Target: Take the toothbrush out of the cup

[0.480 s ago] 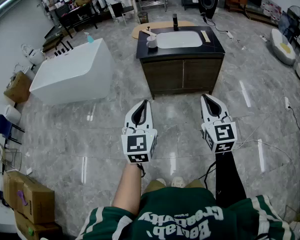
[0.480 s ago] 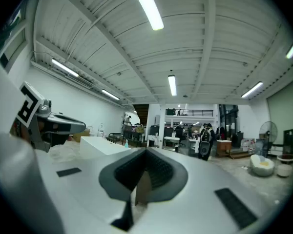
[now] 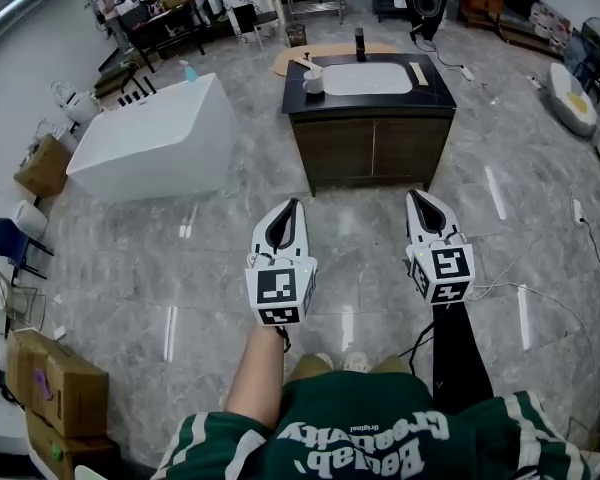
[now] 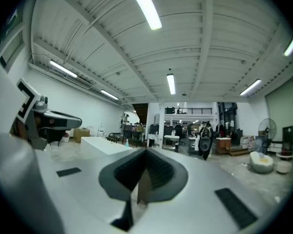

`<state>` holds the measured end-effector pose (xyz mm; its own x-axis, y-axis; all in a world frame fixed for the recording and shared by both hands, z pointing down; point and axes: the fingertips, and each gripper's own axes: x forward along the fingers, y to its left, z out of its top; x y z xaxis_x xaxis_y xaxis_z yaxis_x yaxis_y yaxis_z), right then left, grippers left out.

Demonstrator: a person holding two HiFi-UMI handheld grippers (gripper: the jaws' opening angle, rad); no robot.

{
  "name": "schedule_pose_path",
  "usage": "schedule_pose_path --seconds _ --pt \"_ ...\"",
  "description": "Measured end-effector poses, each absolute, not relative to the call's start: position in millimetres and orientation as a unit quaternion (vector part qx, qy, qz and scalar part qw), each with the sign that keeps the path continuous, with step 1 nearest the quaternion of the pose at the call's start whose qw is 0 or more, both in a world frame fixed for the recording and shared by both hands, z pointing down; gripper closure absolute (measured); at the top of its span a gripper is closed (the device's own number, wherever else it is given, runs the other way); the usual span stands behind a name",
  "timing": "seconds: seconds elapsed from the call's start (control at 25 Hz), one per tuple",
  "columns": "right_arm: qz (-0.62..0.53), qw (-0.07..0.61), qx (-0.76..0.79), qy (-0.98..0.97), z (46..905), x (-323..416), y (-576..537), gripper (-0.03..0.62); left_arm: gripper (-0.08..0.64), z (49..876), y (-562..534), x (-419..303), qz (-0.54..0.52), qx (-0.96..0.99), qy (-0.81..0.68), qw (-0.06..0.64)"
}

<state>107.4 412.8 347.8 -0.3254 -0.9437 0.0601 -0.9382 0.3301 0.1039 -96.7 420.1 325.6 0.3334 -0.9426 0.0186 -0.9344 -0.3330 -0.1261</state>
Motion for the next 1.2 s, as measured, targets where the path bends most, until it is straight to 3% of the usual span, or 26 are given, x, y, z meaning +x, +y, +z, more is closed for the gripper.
schedule_pose_path --seconds 0.2,0.32,0.64,1.2 --pt "-0.022 0.035 0.571 -0.820 345.3 104.5 414.3 0.553 0.558 324.5 423.9 -95.5 -0.043 -0.821 0.568 0.044" --pt "-0.021 0.027 0.572 -0.820 344.8 104.2 412.4 0.511 0.466 323.3 425.1 -94.1 -0.042 -0.826 0.560 0.047" --pt "-0.012 0.027 0.576 -0.817 355.4 108.5 391.5 0.479 0.413 329.0 400.8 -92.8 -0.044 -0.828 0.556 0.059" --pt "-0.004 0.046 0.586 -0.809 371.4 103.0 268.8 0.472 0.410 350.7 266.2 -88.4 -0.037 -0.843 0.536 0.031"
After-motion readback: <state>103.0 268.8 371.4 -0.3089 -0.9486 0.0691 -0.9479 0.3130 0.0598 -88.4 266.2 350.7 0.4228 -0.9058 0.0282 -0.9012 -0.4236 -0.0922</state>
